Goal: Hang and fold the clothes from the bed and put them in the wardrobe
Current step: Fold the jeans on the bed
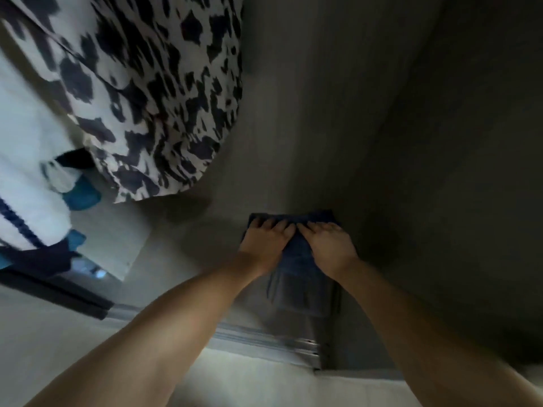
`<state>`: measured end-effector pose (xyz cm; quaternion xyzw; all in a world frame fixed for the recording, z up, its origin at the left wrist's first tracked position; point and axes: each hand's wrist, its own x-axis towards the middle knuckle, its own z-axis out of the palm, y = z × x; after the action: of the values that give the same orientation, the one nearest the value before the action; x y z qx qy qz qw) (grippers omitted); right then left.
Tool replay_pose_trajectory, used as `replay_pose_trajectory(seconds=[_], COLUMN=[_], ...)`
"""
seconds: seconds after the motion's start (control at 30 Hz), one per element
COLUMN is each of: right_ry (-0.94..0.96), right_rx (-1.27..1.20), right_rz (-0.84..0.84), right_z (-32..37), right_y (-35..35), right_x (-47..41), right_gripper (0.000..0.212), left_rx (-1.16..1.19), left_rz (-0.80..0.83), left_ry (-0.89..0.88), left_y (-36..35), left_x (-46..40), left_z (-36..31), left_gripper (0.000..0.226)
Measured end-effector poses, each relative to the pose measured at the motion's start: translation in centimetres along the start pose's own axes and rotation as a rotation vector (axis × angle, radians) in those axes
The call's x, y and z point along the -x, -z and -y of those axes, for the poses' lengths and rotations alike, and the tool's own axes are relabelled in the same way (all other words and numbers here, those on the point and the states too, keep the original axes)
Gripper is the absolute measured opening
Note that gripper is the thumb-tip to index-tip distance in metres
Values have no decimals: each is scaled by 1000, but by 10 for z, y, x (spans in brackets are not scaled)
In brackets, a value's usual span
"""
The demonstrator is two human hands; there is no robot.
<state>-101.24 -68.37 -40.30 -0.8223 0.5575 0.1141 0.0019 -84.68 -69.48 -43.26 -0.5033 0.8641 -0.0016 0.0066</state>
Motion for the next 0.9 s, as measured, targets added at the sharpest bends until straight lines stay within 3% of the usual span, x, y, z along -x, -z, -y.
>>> replay_pose_trajectory(seconds=[0.07,0.3,0.4,0.5,0.63,0.8,0.9], right_ry=[-60,-245,-282,-311,-303,-282,-270], right_rx=[31,36,20,-33,-70,-24,-28], right_rz=[-44,-92,56,280,371,543,623], right_z=[-16,-35,-15,5,14,12,1], right_y=[-32,-187,-258,-311,-342,-331,-291], right_x=[-19,-48,-50,-45,-32,-31,-33], right_gripper=[59,56,60,69,74,91,80], left_rx=[45,67,63,81,122,124,290], left_rz=[-105,12,157,320,445,592,666], left_ry=[-1,25,1,-62,-103,-125,-146], left_y=[-36,-202,-273,-328,-354,-348,-306], left_x=[-32,-87,-73,-51,-40,-44,-50], left_z=[-7,-34,-42,-46,-53,-57,-39], left_gripper=[49,69,70,86,96,108,100])
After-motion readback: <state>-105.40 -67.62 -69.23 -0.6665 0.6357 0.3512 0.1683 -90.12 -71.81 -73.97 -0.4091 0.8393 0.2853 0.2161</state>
